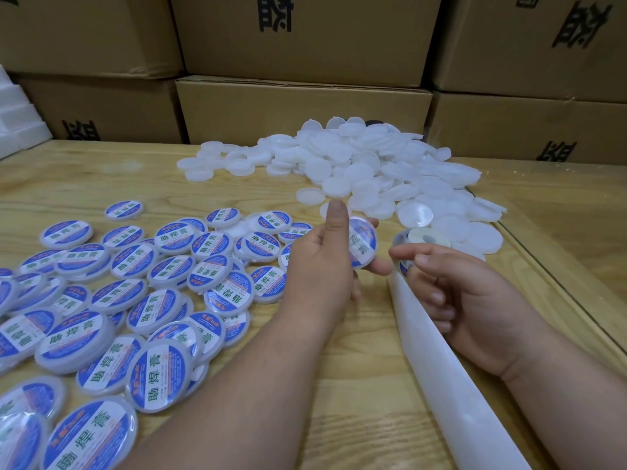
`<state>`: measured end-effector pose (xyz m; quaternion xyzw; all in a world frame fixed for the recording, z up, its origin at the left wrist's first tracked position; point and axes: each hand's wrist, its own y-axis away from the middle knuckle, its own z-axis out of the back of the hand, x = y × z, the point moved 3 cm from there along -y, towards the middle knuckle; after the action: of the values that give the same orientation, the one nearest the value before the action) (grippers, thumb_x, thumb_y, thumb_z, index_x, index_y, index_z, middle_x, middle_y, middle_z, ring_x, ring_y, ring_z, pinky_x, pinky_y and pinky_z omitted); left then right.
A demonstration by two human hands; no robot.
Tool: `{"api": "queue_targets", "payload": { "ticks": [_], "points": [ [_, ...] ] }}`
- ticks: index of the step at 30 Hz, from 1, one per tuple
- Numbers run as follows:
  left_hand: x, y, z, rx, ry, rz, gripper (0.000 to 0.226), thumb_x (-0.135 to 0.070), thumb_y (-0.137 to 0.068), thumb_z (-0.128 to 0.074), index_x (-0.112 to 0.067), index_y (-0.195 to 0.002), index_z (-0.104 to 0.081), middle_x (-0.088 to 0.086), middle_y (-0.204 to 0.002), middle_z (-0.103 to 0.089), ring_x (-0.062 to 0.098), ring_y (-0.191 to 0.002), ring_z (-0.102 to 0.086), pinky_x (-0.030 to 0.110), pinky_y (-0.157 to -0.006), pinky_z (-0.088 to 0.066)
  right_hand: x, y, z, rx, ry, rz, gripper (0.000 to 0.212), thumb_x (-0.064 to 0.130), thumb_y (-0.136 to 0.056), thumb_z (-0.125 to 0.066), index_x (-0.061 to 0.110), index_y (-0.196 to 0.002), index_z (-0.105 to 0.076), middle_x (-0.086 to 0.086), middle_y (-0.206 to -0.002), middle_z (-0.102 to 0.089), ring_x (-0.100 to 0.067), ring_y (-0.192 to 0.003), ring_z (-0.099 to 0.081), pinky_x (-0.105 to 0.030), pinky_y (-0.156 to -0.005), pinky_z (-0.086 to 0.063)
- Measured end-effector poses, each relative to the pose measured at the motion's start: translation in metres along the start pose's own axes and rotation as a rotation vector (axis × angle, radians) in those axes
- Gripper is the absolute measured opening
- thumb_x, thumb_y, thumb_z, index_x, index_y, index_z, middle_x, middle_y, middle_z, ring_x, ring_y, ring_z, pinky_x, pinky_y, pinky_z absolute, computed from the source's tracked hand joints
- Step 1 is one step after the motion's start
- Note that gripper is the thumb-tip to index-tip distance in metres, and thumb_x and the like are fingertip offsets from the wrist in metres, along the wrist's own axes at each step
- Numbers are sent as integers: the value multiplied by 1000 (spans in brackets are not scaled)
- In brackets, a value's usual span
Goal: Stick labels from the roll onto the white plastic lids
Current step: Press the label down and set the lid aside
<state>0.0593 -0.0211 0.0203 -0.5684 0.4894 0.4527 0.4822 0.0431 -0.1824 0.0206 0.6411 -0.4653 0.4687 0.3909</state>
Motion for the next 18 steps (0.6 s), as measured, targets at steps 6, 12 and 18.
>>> {"api": "queue_targets", "payload": {
  "ticks": [6,12,18],
  "points": [
    [3,-3,-3,-23,-14,-19,47,-67,-92,-47,-27,-92,-72,0,-59,-67,13,-49,-46,26,-48,-38,0,-1,2,-38,-43,5,28,20,-74,-66,11,-98,-75,0,-56,-34,-10,-42,-23,-18,-37,-23],
    [10,-9,3,-69,17,6,21,-51,-85,-70,-37,-72,-77,-8,-62,-61,10,-52,-46,29,-56,-39,0,-3,4,-54,-55,11,29,18,-75,-67,8,-102,-73,0,-56,-33,-10,-42,-24,-20,-36,-24],
    [9,-11,9,-118,112,44,18,-46,-91,-70,-36,-81,-81,-9,-75,-73,7,-60,-54,24,-61,-47,-1,-3,6,-73,-69,4,29,21,-74,-64,10,-98,-75,-1,-56,-32,-11,-42,-24,-21,-35,-24]
  ]
}}
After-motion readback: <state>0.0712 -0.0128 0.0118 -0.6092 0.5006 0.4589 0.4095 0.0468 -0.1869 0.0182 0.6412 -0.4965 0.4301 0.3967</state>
